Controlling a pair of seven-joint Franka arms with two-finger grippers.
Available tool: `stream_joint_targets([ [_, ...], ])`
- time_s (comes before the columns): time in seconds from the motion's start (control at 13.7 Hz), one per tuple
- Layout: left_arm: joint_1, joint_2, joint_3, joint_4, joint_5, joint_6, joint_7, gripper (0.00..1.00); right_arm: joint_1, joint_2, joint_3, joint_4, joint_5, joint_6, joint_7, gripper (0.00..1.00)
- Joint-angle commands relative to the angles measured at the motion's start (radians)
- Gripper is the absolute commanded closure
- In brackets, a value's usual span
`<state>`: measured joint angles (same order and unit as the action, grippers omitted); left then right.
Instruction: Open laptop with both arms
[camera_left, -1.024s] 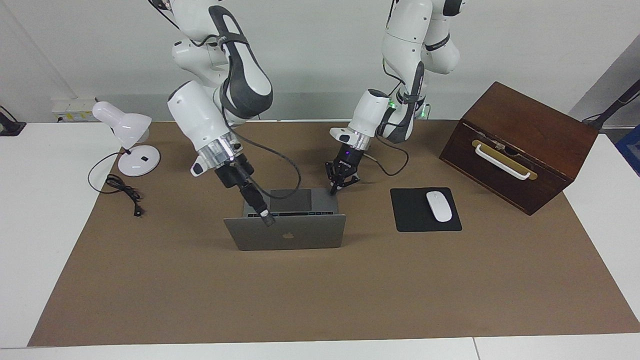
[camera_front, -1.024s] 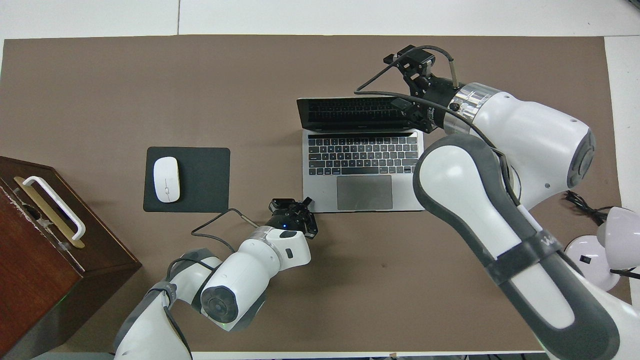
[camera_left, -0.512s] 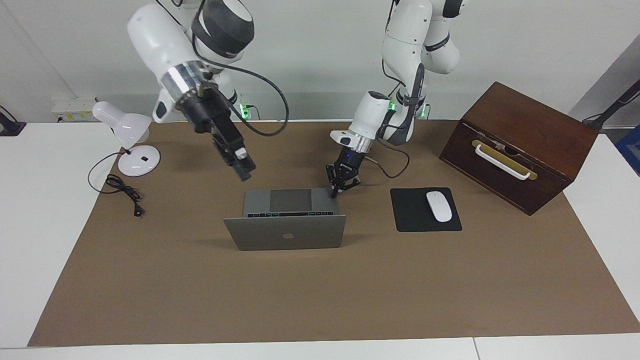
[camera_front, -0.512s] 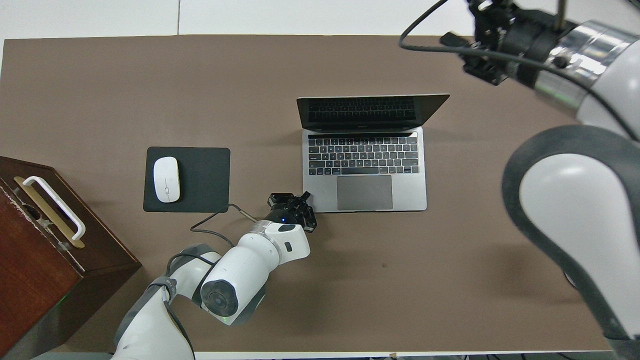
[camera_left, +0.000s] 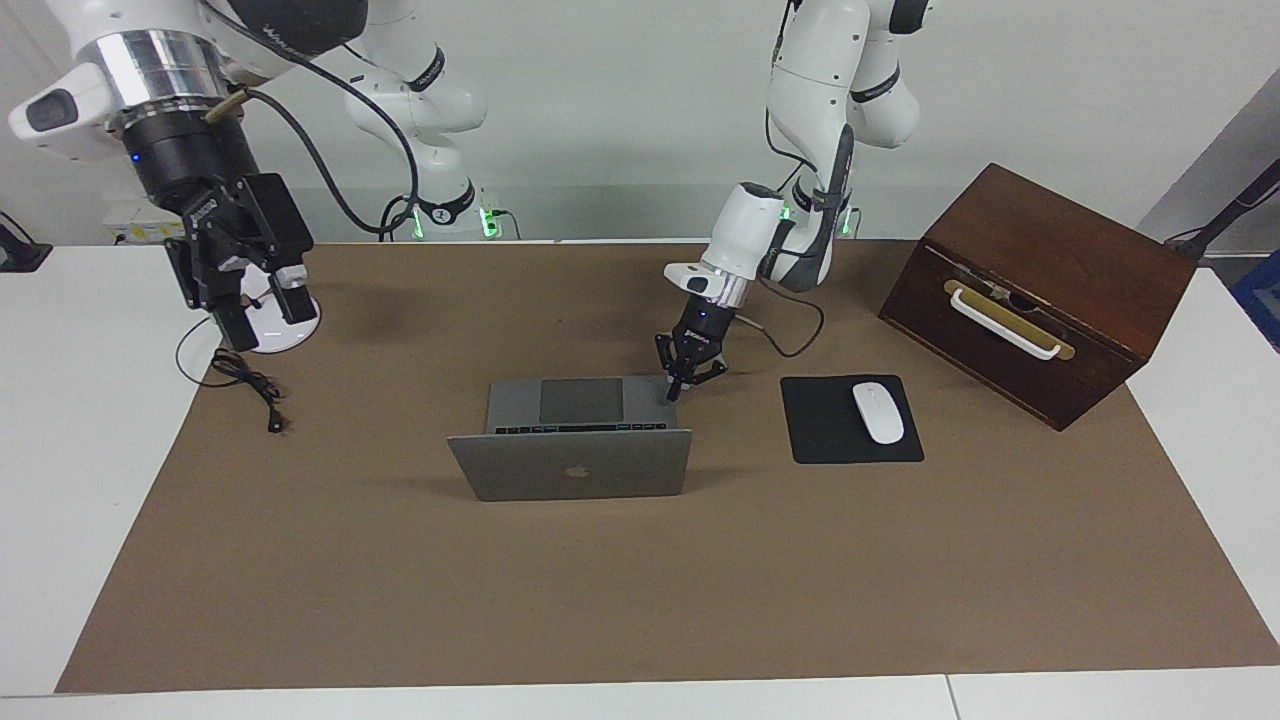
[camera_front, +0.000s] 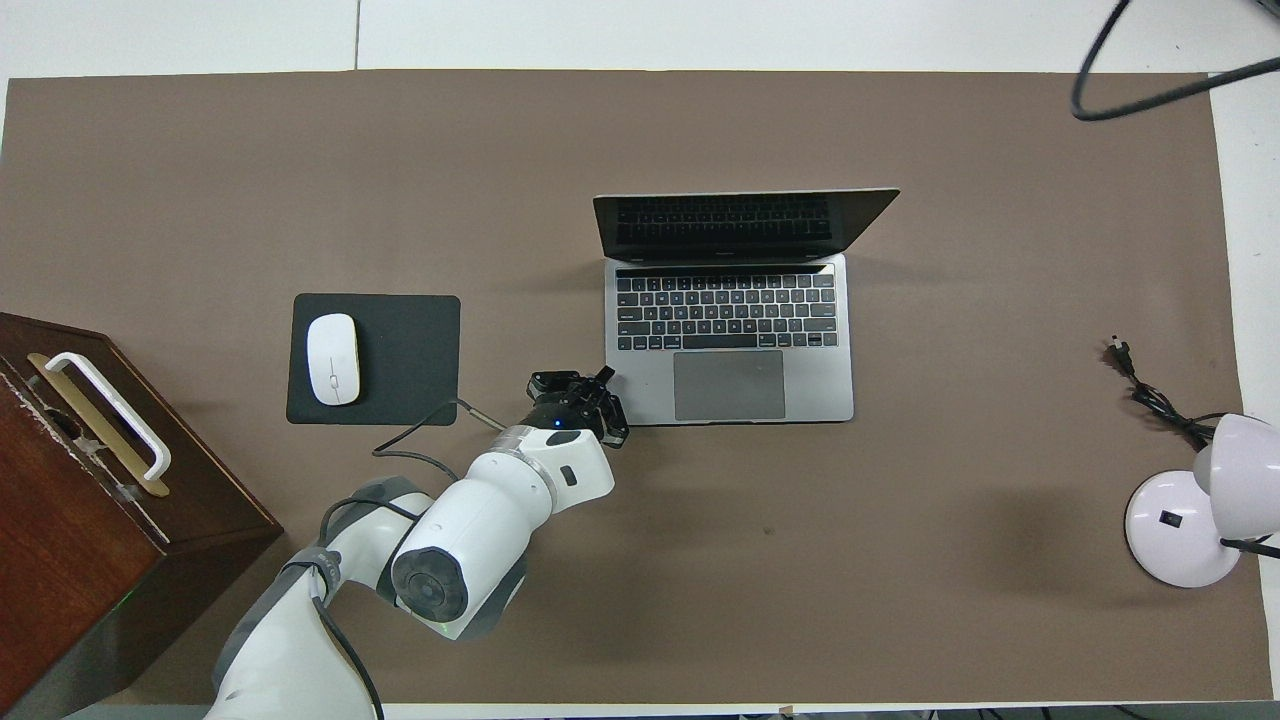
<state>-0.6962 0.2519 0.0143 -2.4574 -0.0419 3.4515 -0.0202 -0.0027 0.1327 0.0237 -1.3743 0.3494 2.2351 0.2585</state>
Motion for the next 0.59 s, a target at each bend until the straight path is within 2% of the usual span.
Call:
stream_joint_targets([
  [0.0, 0.024, -0.078, -0.004, -0.002, -0.009, -0.106, -0.004, 1.00, -0.020, 0.016, 0.010, 0.106, -0.137, -0.274, -0.048, 0.00],
  [0.15, 0.041, -0.117, -0.005, 0.001, -0.009, -0.175, -0.004, 1.00, -0.004, -0.019, 0.024, 0.104, -0.243, -0.462, -0.070, 0.00],
  [0.29, 0.052, -0.167, -0.004, 0.014, -0.009, -0.276, -0.004, 1.00, 0.012, -0.041, 0.027, 0.086, -0.290, -0.686, -0.073, 0.00],
  [0.37, 0.064, -0.190, -0.004, 0.029, -0.007, -0.334, -0.003, 1.00, 0.012, -0.060, 0.025, 0.052, -0.290, -0.762, -0.073, 0.00],
  [0.51, 0.072, -0.235, 0.001, 0.055, -0.007, -0.461, -0.003, 1.00, 0.001, -0.148, 0.024, -0.116, -0.290, -0.781, -0.073, 0.00],
])
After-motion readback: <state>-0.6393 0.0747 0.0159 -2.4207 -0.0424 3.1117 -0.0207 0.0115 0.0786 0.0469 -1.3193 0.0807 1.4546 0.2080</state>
